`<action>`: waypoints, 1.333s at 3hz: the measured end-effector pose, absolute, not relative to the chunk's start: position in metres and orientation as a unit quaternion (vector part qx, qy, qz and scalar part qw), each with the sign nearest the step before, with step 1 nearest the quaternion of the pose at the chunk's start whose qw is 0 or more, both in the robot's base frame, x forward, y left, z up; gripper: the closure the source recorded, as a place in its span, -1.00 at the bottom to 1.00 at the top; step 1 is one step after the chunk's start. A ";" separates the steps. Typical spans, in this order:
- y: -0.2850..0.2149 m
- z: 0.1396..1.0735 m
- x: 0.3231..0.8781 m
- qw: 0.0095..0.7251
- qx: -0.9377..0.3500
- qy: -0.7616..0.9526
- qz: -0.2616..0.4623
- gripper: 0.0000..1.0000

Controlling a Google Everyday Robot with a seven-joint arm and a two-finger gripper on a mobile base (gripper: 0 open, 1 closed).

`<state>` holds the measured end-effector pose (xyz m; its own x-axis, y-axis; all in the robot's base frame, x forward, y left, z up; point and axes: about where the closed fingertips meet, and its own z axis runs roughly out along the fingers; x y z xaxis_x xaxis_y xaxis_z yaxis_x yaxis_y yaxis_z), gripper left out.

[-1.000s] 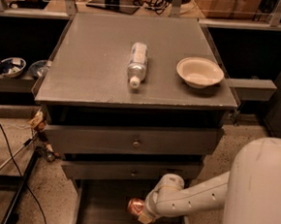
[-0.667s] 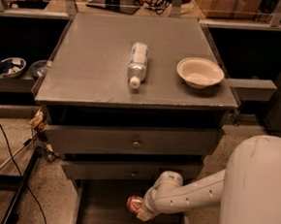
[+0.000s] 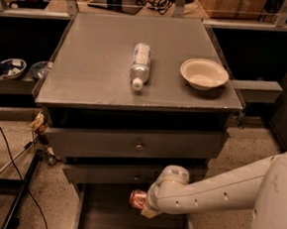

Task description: Pick coke can from bottom drawer and place on counter

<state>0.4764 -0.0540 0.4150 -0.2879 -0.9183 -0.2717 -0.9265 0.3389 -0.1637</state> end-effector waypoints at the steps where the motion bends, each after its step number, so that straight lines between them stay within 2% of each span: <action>1: -0.047 0.462 0.466 0.188 -0.592 0.784 -0.001 1.00; 4: -0.037 0.496 0.485 0.200 -0.597 0.776 -0.020 1.00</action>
Offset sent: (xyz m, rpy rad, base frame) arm -0.0098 0.0053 0.0333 0.0073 -0.0456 0.0315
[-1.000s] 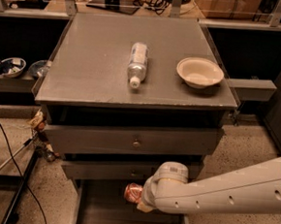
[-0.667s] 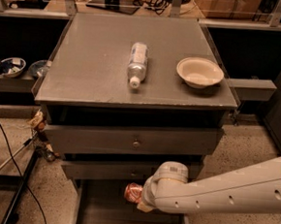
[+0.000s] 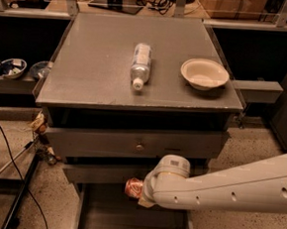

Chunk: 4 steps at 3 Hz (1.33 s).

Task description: Pick coke can from bottom drawer and place on counter

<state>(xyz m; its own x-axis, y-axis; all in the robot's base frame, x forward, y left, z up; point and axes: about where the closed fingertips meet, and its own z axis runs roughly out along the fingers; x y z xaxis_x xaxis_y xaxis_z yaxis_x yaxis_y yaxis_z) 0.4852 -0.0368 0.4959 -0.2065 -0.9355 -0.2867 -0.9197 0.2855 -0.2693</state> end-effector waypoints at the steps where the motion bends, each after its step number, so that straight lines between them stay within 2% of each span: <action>1: -0.046 0.522 0.457 0.207 -0.592 0.778 -0.027 1.00; 2: -0.043 0.527 0.465 0.211 -0.591 0.778 -0.026 1.00; 4: -0.019 0.592 0.478 0.250 -0.620 0.742 -0.037 1.00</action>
Offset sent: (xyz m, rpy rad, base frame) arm -0.0479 -0.0109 0.0537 0.0055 -0.0521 -0.0128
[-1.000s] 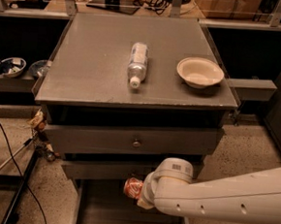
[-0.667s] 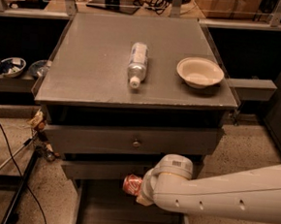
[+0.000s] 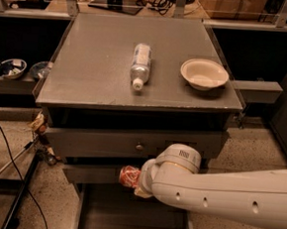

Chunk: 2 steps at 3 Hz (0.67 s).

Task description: Pick coke can from bottom drawer and place on counter

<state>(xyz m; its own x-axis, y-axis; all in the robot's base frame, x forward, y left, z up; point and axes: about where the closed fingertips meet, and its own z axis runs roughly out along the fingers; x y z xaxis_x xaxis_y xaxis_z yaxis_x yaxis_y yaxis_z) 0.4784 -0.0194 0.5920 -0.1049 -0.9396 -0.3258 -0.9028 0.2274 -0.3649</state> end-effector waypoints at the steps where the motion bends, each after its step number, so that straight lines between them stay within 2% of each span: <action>1: -0.019 0.598 0.479 0.253 -0.621 0.741 -0.039 1.00; 2: -0.017 0.615 0.483 0.260 -0.624 0.735 -0.047 1.00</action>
Offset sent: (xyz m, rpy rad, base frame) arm 0.0087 0.0008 0.0473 -0.0075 -0.0495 0.0178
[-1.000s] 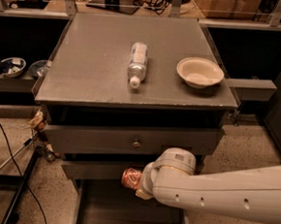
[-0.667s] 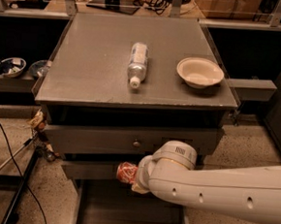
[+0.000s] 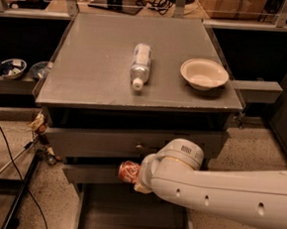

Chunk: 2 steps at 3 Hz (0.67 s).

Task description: Pick coke can from bottom drawer and place on counter

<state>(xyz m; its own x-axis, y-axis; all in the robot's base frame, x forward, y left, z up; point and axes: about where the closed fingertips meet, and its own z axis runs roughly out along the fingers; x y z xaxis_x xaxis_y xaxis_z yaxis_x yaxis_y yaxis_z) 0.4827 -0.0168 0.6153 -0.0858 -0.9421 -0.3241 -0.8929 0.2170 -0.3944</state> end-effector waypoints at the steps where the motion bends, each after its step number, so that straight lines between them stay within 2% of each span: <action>1: 0.014 0.664 0.479 0.286 -0.654 0.698 -0.057 1.00; 2: 0.038 0.696 0.470 0.314 -0.674 0.666 -0.055 1.00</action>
Offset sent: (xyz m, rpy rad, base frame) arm -0.0257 0.0718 0.1316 0.0570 -0.1748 0.2519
